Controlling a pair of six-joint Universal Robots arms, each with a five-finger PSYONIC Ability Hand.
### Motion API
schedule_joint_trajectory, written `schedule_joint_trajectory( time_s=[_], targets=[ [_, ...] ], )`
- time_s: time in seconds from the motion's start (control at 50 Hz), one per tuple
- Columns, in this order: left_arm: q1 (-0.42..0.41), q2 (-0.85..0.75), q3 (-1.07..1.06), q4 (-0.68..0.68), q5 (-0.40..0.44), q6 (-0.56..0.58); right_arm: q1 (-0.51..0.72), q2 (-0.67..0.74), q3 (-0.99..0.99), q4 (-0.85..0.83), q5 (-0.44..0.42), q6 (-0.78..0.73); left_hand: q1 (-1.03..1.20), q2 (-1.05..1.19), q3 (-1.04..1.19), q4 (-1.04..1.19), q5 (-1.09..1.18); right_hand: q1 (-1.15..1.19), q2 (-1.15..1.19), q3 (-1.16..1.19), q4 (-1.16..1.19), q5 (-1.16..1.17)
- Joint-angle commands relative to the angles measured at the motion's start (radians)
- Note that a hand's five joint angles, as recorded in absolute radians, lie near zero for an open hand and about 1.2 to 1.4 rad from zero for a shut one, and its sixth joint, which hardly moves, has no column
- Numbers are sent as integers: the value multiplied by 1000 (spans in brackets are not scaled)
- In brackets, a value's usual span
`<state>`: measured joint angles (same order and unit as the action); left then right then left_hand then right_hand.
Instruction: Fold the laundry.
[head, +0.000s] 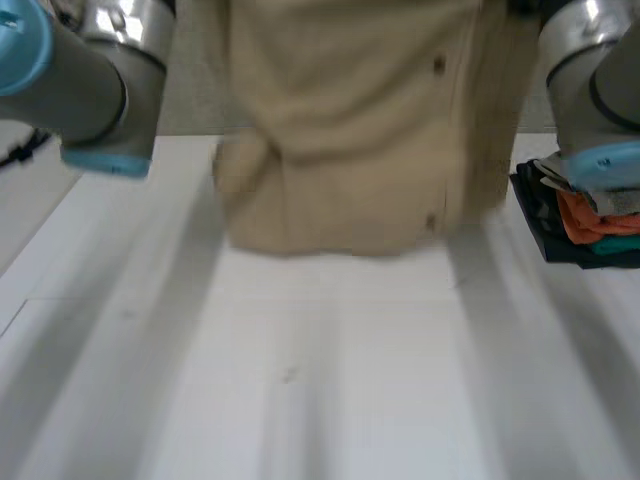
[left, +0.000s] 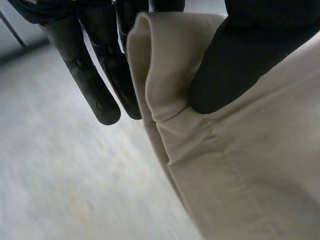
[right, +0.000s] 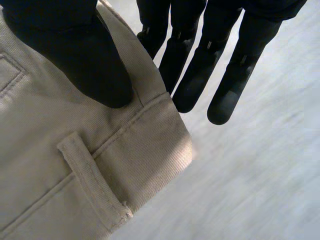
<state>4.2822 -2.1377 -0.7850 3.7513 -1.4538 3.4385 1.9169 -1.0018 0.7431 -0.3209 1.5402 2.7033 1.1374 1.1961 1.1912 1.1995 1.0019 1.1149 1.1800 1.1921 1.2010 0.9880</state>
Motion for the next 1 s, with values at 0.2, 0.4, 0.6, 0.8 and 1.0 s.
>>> schedule_joint_trajectory(
  time_s=[0.2, 0.4, 0.6, 0.8, 1.0],
  targets=[
    [13, 39, -296, -128, -37, -31, -1, 28, 199, -78, -89, 15, 259, 200, 205, 197, 220, 281, 216, 204, 195, 234],
    [-7, 42, -681, -191, -26, -9, -1, 97, 453, 161, -86, -68, 259, 200, 205, 197, 220, 281, 216, 204, 195, 234],
    [-12, 330, -960, -615, -26, 189, -7, -156, 726, 610, -83, -301, 259, 200, 205, 197, 220, 281, 216, 204, 195, 234],
    [-16, 683, -1068, -1116, 9, 453, -15, -583, 983, 856, -152, -580, 259, 200, 205, 197, 220, 281, 216, 204, 195, 234],
    [-19, 444, -919, -701, 49, 498, -13, -389, 874, 645, -146, -383, 259, 200, 205, 197, 220, 281, 216, 204, 195, 234]
  ],
)
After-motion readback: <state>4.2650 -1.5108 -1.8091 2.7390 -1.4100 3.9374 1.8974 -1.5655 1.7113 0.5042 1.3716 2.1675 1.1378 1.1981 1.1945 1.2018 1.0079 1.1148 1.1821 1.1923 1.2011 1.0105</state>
